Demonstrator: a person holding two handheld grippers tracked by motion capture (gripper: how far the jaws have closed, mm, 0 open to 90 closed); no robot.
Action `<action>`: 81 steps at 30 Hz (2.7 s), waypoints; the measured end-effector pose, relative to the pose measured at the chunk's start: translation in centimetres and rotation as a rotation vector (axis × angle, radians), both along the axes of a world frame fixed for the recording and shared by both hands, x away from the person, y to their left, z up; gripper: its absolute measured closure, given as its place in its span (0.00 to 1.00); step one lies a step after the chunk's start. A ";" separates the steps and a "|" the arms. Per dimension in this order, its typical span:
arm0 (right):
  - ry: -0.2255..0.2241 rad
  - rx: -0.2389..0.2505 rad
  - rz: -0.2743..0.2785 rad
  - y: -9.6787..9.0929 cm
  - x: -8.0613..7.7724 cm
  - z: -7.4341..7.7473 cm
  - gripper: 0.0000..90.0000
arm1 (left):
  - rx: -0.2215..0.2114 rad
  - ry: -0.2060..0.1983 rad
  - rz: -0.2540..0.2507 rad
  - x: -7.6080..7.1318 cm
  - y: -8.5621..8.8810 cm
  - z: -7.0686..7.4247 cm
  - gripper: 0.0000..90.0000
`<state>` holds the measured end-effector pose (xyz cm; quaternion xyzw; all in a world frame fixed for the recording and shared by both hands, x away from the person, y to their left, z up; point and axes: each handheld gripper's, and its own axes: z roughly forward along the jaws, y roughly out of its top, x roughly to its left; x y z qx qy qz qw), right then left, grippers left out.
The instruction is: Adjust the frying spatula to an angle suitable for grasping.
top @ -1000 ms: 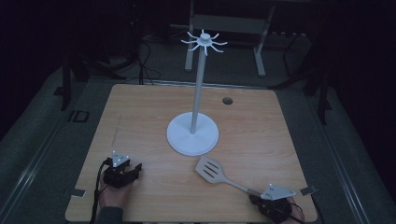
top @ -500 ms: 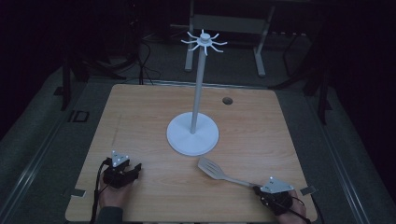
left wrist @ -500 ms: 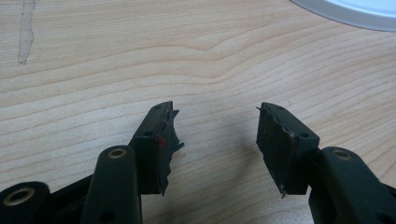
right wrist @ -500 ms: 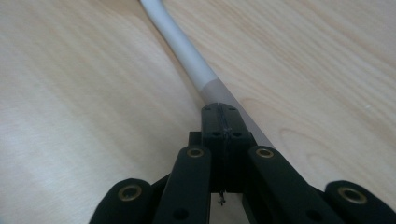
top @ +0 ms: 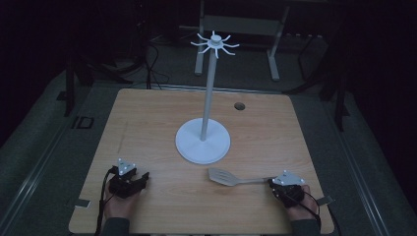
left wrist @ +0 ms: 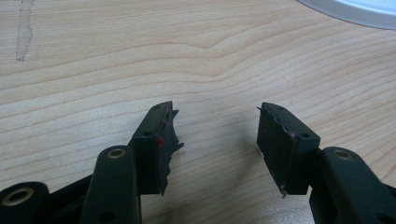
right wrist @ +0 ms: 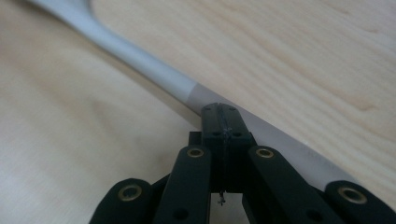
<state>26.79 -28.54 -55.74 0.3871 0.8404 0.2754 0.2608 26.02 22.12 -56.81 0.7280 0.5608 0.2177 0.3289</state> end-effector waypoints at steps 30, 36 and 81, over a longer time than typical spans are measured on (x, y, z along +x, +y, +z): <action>0.047 0.151 -0.156 3.9 10.8 0.1 1.00 | -0.011 0.005 0.008 0.2 0.1 0.0 0.51; 0.061 0.149 -0.140 5.5 11.6 0.2 1.00 | -0.015 0.004 0.011 0.2 0.2 0.0 0.51; 0.219 0.143 0.158 10.6 7.2 0.3 1.00 | -0.030 0.009 0.030 -0.1 0.6 0.0 0.51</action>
